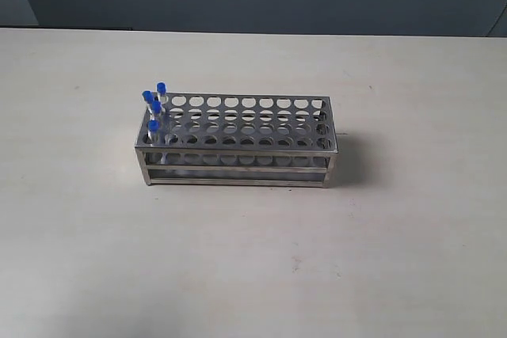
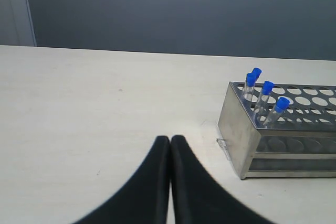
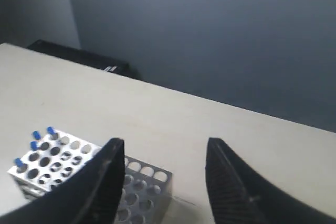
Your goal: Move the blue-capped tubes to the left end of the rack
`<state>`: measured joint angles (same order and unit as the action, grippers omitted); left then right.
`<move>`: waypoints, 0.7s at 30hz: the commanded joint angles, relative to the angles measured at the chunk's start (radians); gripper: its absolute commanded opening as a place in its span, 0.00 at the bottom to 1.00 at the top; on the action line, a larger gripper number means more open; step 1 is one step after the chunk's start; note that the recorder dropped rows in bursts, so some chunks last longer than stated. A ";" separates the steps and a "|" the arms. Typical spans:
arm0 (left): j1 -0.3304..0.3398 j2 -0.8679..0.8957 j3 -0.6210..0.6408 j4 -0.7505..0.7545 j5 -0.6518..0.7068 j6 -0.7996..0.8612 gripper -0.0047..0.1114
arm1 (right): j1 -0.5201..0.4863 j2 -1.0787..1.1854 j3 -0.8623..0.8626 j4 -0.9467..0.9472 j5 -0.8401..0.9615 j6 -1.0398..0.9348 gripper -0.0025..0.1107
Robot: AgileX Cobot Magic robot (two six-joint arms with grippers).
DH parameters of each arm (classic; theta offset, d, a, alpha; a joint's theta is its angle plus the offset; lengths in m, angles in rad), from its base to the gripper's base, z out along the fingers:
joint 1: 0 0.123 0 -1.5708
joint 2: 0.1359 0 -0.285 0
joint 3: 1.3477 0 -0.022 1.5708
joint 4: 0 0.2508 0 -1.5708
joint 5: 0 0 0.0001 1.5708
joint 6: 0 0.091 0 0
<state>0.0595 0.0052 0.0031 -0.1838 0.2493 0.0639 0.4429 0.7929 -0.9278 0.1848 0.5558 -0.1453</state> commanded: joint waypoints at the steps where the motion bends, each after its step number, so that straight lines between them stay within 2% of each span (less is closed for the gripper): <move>1: -0.004 -0.005 -0.003 0.002 -0.009 0.000 0.05 | -0.186 -0.216 0.282 0.033 -0.149 -0.018 0.44; 7: -0.004 -0.005 -0.003 0.002 -0.009 0.000 0.05 | -0.432 -0.503 0.594 0.071 -0.271 -0.018 0.44; 10: -0.004 -0.005 -0.003 0.002 -0.009 0.000 0.05 | -0.521 -0.636 0.715 0.071 -0.293 -0.018 0.44; 14: -0.004 -0.005 -0.003 0.002 -0.009 0.000 0.05 | -0.582 -0.786 0.845 0.090 -0.309 -0.016 0.44; 19: -0.004 -0.005 -0.003 0.002 -0.009 0.000 0.05 | -0.591 -0.793 0.928 0.142 -0.369 -0.016 0.44; 21: -0.004 -0.005 -0.003 0.002 -0.009 0.000 0.05 | -0.591 -0.793 0.928 0.146 -0.322 -0.014 0.44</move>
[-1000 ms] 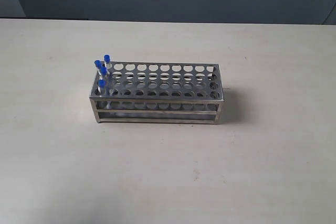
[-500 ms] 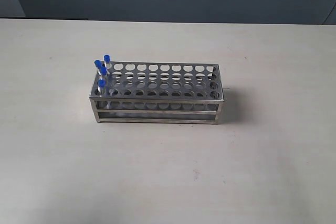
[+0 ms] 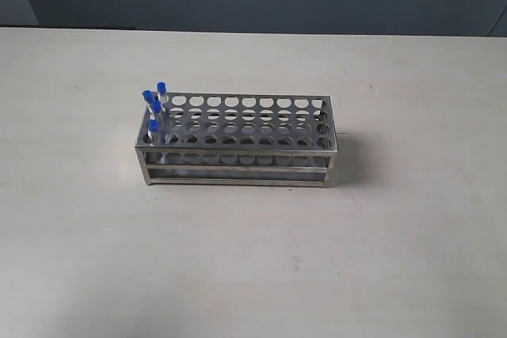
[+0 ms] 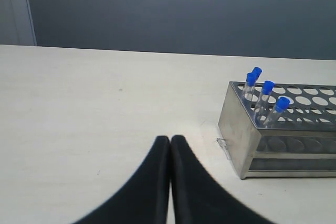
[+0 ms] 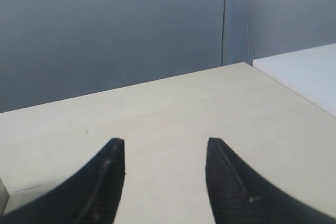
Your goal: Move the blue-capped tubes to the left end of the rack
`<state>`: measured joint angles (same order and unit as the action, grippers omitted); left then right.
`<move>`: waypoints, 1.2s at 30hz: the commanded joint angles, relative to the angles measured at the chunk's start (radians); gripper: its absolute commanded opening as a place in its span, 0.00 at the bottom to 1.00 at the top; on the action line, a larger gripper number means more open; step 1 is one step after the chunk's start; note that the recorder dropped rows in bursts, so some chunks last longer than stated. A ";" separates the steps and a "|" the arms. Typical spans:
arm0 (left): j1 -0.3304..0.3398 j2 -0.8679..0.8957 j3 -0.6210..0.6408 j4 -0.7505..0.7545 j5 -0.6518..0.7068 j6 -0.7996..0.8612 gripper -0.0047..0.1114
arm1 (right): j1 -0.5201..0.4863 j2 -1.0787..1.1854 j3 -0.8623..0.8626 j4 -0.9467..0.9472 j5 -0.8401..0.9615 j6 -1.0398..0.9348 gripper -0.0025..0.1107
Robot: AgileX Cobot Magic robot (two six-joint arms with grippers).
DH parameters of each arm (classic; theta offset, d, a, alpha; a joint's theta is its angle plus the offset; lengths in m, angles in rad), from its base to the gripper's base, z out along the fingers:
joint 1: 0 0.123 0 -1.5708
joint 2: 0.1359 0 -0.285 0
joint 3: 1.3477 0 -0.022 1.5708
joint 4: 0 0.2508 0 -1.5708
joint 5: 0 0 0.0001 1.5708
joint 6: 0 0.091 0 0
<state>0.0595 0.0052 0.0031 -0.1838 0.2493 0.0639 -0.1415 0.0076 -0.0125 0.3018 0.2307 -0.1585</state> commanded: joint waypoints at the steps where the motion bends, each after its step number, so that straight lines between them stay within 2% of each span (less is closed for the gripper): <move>1: -0.004 -0.005 -0.003 0.002 -0.009 0.000 0.05 | -0.007 -0.008 0.013 0.034 0.025 -0.001 0.44; 36: -0.004 -0.005 -0.003 0.002 -0.009 0.000 0.05 | -0.007 -0.008 0.013 0.045 0.028 -0.001 0.44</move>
